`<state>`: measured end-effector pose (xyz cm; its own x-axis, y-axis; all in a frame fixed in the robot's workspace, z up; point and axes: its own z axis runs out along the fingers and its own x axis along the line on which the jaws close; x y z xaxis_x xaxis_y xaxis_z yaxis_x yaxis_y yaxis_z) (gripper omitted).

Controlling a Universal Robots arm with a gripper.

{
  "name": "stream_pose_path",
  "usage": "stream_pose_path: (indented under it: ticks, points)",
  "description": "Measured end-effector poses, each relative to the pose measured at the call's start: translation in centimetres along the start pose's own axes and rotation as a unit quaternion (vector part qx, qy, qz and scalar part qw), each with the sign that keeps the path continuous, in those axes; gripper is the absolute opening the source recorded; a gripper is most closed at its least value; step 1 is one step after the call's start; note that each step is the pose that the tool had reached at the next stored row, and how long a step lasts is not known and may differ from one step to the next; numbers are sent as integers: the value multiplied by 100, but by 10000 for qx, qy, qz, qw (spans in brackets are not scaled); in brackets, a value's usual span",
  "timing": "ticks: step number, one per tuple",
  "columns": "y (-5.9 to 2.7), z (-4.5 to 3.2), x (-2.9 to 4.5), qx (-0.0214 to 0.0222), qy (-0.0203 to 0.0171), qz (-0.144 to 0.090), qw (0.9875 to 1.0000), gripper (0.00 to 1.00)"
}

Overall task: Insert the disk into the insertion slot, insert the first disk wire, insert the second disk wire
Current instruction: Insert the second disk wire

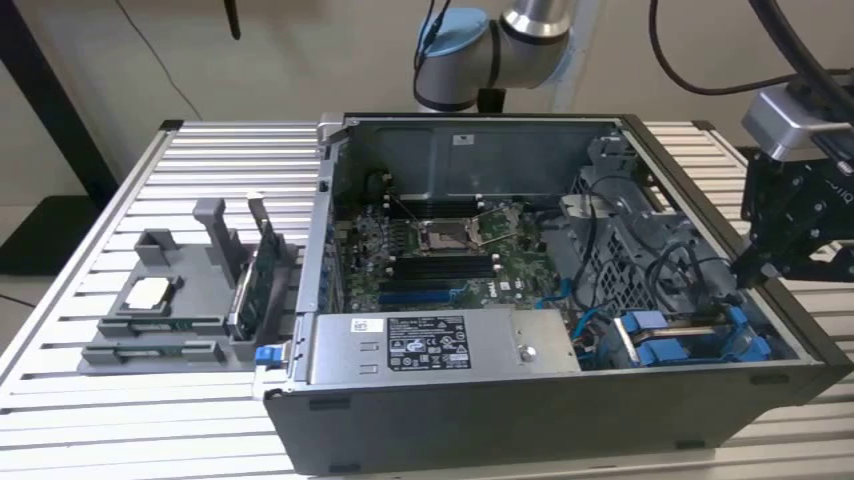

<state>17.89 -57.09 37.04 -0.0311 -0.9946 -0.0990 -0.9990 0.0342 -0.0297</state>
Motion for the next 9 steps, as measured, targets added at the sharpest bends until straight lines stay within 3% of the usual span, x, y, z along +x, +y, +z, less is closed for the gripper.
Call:
stream_pose_path:
  ticks: [9]
  points:
    - [-1,1,0,0,7,-1,10000,17]
